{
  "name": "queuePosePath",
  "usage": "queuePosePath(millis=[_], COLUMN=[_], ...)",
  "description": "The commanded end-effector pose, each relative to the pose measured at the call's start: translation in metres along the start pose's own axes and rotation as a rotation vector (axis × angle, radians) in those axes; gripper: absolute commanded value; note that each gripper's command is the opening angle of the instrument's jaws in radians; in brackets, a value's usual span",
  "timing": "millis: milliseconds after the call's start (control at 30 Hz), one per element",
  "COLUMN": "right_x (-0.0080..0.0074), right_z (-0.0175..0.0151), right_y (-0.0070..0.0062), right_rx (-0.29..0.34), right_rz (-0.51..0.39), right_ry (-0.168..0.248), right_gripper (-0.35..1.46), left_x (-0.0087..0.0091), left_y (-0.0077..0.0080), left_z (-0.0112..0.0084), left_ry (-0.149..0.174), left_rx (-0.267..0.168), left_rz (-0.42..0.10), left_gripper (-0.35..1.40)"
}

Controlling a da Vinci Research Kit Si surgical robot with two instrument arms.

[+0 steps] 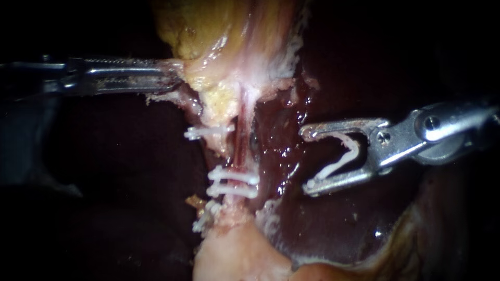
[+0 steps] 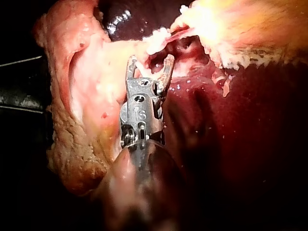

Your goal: Clipping third clip right tube

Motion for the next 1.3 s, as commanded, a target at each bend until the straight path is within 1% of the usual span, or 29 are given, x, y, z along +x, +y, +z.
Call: queuePosePath(millis=[33,100,167,200,300,400,433,500,633,700,900,1067,1233,1300], right_x=[0.0000,0.0000,-0.0001,-0.0001,-0.0001,-0.0001,-0.0001,-0.0001,0.0000,0.0002,0.0002,-0.0004,-0.0009,-0.0011], right_z=[0.0000,0.0000,0.0000,0.0000,0.0000,0.0000,0.0000,0.0000,0.0003,0.0009,0.0036,0.0068,0.0099,0.0109], right_y=[0.0000,0.0000,0.0001,0.0001,0.0001,0.0001,0.0001,0.0001,0.0002,0.0006,0.0017,0.0023,0.0027,0.0029], right_rx=[0.000,0.000,0.000,0.000,0.000,0.003,0.003,0.003,0.001,-0.003,-0.017,-0.033,-0.025,-0.031], right_rz=[0.000,0.000,0.000,0.000,0.000,0.000,0.000,0.000,0.001,0.009,0.118,0.209,0.269,0.286], right_ry=[0.000,0.000,0.000,0.000,0.000,0.001,0.001,0.001,0.001,0.000,0.007,0.012,0.021,0.022], right_gripper=[0.50,0.50,0.50,0.50,0.50,0.50,0.50,0.50,0.50,0.50,0.49,0.49,0.48,0.48], left_x=[0.0000,0.0001,0.0007,0.0010,0.0027,0.0042,0.0046,0.0052,0.0052,0.0051,0.0051,0.0050,0.0049,0.0049], left_y=[0.0000,-0.0001,-0.0002,-0.0002,-0.0004,-0.0002,-0.0001,0.0002,0.0006,0.0006,0.0006,0.0007,0.0007,0.0007], left_z=[-0.0001,-0.0006,-0.0014,-0.0019,-0.0038,-0.0057,-0.0061,-0.0067,-0.0068,-0.0067,-0.0067,-0.0066,-0.0066,-0.0066], left_ry=[0.000,-0.001,-0.005,-0.006,-0.006,0.019,0.024,0.027,0.031,0.031,0.031,0.032,0.032,0.032], left_rx=[-0.002,-0.005,-0.015,-0.019,-0.010,-0.003,-0.003,-0.001,0.000,0.001,0.002,0.002,0.003,0.003], left_rz=[0.001,0.000,-0.002,-0.004,-0.012,-0.023,-0.032,-0.024,-0.026,-0.025,-0.025,-0.025,-0.024,-0.024], left_gripper=[-0.35,-0.35,-0.35,-0.35,-0.35,-0.35,-0.35,-0.35,-0.35,-0.35,-0.35,-0.35,-0.35,-0.35])
